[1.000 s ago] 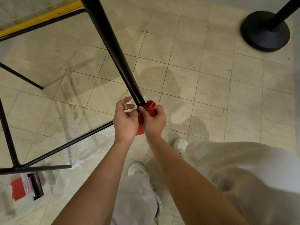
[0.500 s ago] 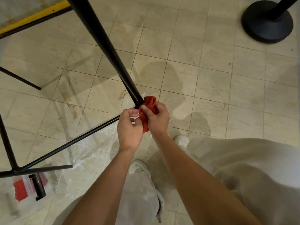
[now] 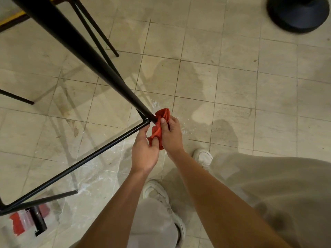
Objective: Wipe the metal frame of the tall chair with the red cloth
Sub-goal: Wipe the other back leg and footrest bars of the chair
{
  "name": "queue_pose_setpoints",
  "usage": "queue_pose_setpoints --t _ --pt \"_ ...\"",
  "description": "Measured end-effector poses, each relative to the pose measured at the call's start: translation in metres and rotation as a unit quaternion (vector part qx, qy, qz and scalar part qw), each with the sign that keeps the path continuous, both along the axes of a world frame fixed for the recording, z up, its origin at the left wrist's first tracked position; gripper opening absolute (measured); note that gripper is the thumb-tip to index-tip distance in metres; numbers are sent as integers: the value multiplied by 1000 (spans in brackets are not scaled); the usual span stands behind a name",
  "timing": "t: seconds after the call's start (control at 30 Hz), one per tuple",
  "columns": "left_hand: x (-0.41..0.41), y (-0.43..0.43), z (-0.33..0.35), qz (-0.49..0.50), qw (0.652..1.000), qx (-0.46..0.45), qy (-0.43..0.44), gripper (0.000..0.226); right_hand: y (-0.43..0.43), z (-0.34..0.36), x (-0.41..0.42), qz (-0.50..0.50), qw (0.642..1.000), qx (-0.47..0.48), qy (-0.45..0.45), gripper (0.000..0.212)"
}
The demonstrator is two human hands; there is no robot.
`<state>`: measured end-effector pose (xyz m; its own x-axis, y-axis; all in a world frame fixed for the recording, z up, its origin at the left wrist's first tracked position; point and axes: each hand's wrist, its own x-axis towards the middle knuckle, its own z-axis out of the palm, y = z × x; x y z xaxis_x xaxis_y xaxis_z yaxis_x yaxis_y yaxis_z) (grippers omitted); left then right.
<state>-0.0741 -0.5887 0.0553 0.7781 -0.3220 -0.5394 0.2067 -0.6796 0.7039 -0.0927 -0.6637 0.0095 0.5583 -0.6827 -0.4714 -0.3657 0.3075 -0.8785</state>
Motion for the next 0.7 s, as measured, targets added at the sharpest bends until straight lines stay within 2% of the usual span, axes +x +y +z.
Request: queue_pose_setpoints --t 0.13,0.4,0.53,0.7 --pt "6 1 -5 -8 1000 16 11 47 6 1 5 -38 999 10 -21 16" --pt "15 3 0 64 996 -31 50 26 26 7 15 -53 997 -59 -19 26" --pt "15 -2 -3 77 994 -48 67 22 25 -3 17 -47 998 -28 -25 49" --pt "18 -10 -9 59 993 -67 80 25 19 -25 15 -38 999 -9 29 42"
